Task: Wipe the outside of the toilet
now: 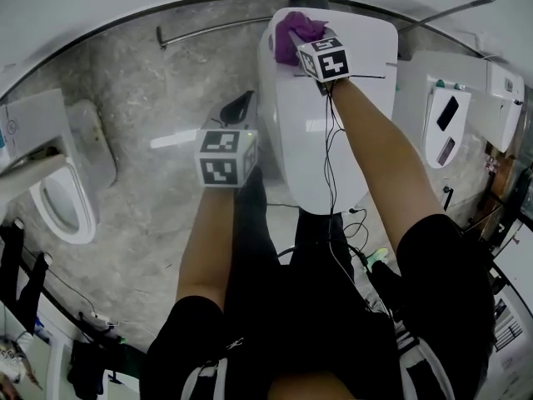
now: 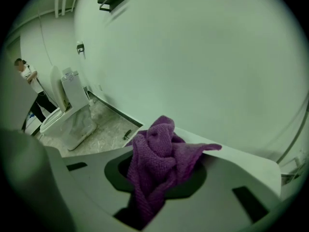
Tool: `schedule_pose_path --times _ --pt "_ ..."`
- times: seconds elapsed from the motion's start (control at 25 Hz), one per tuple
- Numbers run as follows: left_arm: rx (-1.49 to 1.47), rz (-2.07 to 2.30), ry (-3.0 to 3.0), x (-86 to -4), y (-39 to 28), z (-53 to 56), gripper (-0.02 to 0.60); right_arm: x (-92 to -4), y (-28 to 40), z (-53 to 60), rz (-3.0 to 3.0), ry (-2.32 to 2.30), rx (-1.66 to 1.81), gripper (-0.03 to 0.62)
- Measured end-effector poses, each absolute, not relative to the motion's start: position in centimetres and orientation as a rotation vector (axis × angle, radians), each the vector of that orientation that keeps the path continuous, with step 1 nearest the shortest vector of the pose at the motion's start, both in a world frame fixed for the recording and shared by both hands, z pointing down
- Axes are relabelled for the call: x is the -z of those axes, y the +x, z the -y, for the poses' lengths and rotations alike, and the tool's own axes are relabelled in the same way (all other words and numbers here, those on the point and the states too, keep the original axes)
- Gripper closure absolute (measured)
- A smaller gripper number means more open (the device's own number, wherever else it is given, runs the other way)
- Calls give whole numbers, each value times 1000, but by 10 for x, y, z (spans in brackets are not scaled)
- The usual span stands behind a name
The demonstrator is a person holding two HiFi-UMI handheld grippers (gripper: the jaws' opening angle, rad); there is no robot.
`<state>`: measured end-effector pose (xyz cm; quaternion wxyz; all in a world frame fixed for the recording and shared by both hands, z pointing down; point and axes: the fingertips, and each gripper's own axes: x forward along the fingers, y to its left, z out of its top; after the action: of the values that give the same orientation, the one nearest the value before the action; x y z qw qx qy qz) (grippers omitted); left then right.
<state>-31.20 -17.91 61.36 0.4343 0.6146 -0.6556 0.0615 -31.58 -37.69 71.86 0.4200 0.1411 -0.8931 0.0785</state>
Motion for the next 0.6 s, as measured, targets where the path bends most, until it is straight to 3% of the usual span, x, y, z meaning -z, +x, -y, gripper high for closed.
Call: schedule_pose_path --times 0.6 --pt "-266 1676 1539 -594 -193 259 574 -723 -167 485 2178 410 -223 499"
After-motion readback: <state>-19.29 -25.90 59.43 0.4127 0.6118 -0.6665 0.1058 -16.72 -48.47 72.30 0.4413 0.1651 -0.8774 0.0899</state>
